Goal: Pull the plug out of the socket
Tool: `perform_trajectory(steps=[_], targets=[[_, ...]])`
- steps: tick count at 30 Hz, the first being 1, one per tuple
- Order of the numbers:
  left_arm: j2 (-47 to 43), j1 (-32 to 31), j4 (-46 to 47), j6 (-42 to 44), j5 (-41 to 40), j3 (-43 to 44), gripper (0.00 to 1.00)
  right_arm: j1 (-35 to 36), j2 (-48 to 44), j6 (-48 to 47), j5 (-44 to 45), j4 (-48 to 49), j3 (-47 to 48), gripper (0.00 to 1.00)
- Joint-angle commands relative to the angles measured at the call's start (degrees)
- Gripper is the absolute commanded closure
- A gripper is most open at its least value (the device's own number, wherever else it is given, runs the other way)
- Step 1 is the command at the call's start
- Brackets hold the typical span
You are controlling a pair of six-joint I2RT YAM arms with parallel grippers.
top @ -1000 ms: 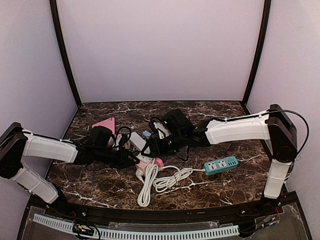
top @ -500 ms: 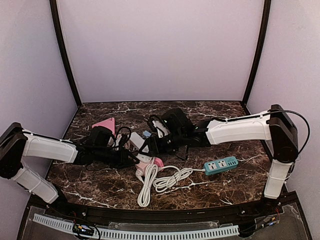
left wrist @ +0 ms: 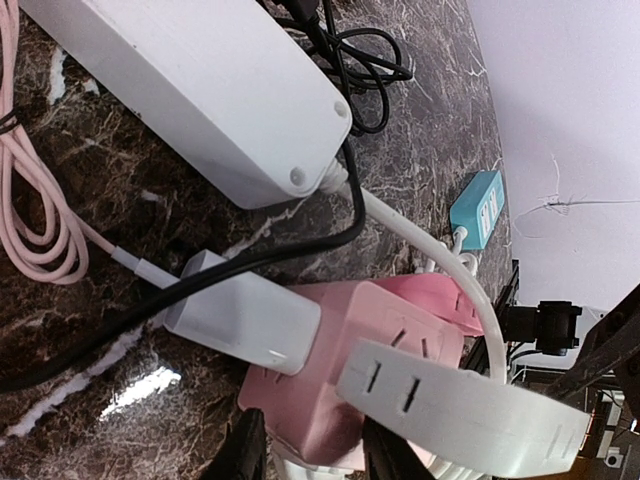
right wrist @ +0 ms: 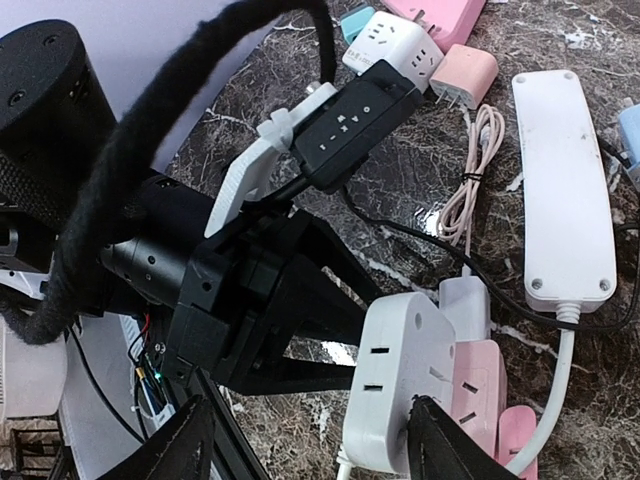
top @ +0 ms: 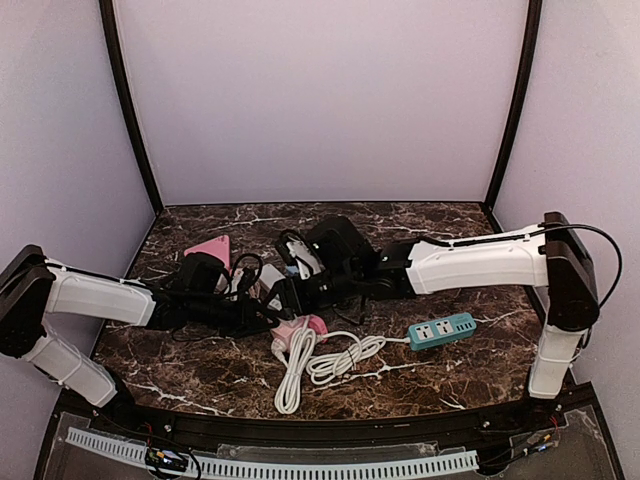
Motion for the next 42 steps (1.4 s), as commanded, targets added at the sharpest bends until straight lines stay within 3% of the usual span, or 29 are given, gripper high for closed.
perform_trajectory(steps=[1,8,15,30,39,42], targets=[[-0.59,-0.29,-0.52,0.05,-0.58,-1.09,0.68,0.94,1.48,-2.07,4.8,-3.5,2.12,0.35],[-3.97,-0.26,-3.97,1.28,-2.93,-1.11,0.66,1.05,2.25,-5.34,10.05,-8.24,3.57,0.36],[-9.03,-0.28,-10.57,3.38,-7.91,-1.06,0.59,1.34,4.35,-7.36,11.13,-10.61,5.71,0.46],[-12.69,-0.28,-10.97,1.76,-11.03,-4.15,0.52,3.87,11.56,-10.24,16.87,-18.01,13.73,0.61],[-12.57,-0.28,-10.23,1.51,-10.31,-4.31,0.52,4.0,11.96,-10.46,17.77,-18.59,13.67,0.8],[-12.52,-0.28,-8.78,0.87,-10.13,-4.6,0.52,4.02,11.51,-10.3,17.68,-18.19,13.48,0.91]])
